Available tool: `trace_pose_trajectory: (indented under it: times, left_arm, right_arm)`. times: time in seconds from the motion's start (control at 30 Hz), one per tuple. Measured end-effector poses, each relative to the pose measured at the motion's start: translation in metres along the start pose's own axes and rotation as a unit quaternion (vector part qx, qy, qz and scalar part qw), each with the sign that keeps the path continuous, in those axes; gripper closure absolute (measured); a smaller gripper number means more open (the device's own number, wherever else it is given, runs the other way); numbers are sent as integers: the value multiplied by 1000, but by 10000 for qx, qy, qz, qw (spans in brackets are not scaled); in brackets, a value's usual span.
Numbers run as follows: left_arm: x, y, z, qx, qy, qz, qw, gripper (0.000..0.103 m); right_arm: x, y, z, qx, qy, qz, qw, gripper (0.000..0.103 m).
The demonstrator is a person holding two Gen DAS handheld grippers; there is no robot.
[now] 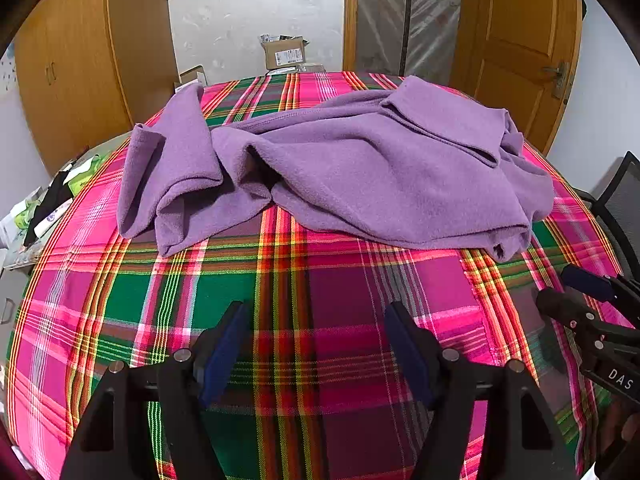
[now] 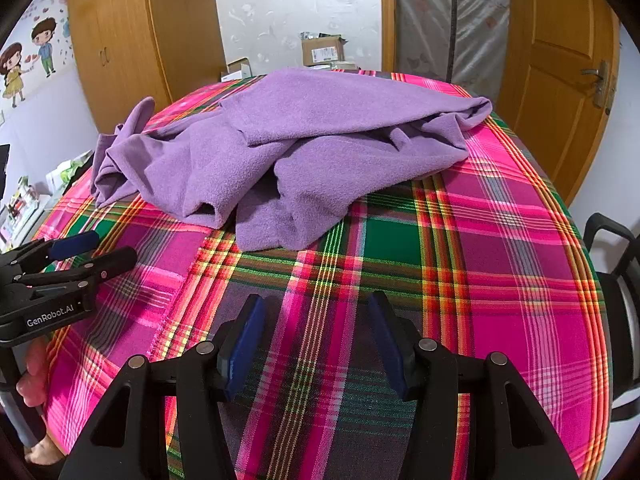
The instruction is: Fold clothes
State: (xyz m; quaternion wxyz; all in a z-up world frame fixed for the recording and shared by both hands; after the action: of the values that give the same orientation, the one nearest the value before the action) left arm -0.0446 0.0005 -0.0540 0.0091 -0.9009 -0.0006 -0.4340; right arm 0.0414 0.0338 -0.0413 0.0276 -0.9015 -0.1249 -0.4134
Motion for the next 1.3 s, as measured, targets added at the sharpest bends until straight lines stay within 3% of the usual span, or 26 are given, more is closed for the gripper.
trace_pose_trajectory:
  times: [1.3]
  left_arm:
    - [1, 2, 1, 16, 6, -77, 10000, 30]
  right_arm:
    - [0, -3, -1, -102, -30, -103, 9999, 47]
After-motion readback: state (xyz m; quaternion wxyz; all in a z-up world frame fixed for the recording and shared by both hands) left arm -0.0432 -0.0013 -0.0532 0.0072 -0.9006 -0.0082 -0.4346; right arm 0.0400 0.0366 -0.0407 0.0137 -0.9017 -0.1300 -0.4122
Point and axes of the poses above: each gripper's, at about its wrist camera, not at the fingertips, and x roughly against the way its jaws point, y to its left, z to its underside, the point moved 7 cm from there along -x, roughly the way its jaws point, and after that the axes turned 1 degree about y, right-handed, at the moved point
